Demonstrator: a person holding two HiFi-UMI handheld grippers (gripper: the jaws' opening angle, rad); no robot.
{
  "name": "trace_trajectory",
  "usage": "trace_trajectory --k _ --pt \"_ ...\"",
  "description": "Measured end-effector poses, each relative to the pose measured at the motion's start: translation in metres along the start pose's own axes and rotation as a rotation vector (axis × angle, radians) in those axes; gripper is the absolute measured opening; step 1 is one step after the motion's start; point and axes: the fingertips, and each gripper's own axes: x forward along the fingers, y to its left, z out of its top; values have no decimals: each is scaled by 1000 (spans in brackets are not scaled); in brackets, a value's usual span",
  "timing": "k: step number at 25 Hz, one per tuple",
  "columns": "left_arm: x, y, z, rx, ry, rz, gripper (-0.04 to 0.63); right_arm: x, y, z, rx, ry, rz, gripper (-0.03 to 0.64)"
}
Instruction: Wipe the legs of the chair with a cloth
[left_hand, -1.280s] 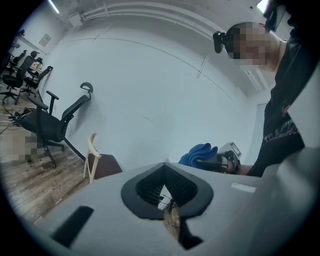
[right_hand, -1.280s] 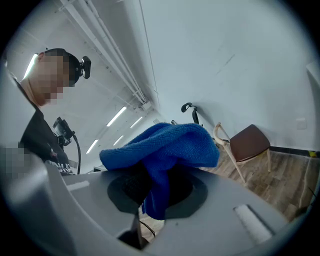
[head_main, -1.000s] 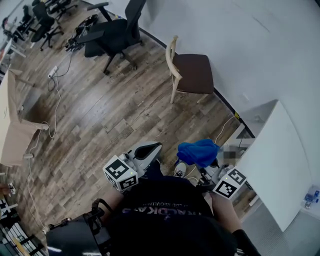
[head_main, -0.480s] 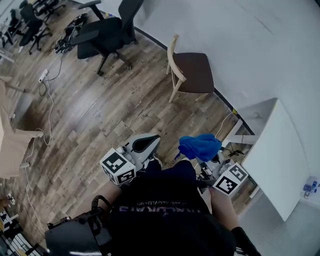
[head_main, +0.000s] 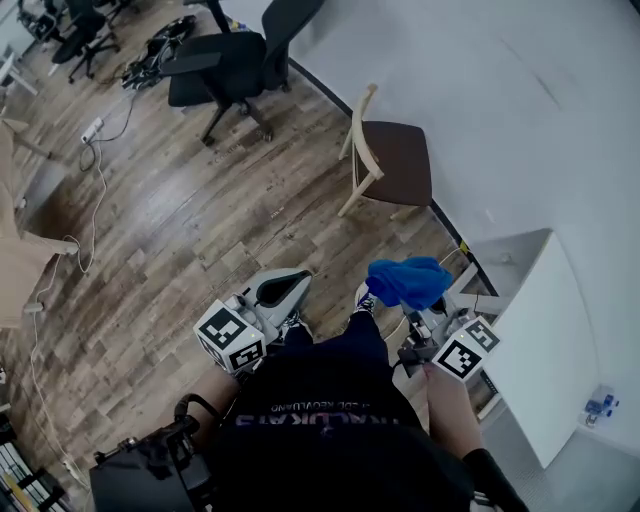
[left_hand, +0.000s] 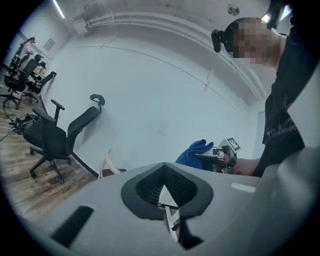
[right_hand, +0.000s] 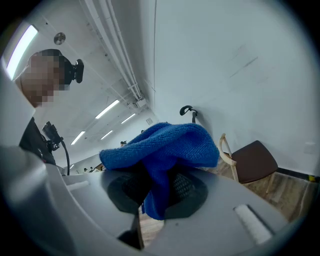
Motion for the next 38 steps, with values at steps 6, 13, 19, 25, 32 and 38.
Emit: trace_trajectory --k 6,13,19,25,32,38 --pt "22 7 3 1 6 55 -3 6 -40 17 6 19 14 64" --pt "72 27 -21 -11 52 127 -3 12 -110 21 12 75 25 64" --pt "133 62 -60 -75 65 191 -3 37 -190 17 -9 161 52 64" --pt "177 113 -98 -29 68 220 -3 83 -258 -12 10 257 85 64" --pt "220 181 -145 191 96 175 -2 148 -338 -84 42 343 98 64" --pt "230 246 -230 209 154 99 -3 200 -404 -156 81 368 69 64"
